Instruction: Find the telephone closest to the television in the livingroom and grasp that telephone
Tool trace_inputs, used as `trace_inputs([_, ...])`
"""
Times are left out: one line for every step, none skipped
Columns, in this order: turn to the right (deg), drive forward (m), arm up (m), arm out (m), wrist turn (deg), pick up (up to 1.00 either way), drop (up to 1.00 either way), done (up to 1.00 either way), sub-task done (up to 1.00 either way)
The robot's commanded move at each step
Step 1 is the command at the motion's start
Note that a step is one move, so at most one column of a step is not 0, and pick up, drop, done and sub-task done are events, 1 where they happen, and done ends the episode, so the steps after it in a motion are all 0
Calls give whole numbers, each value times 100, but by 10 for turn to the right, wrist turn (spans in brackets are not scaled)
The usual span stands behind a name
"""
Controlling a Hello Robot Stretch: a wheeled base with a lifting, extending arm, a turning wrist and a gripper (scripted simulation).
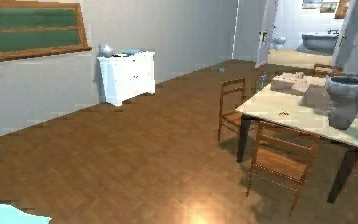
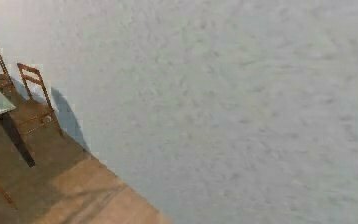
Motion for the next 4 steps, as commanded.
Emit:
trace_inputs([0, 100, 0, 0, 0, 0, 0, 0, 0])
trace_inputs([0, 100, 0, 0, 0, 0, 0, 0, 0])
trace_inputs([-60, 0, 0, 0, 0, 0, 0, 0, 0])
trace_inputs([0, 25, 0, 0, 0, 0, 0, 0, 0])
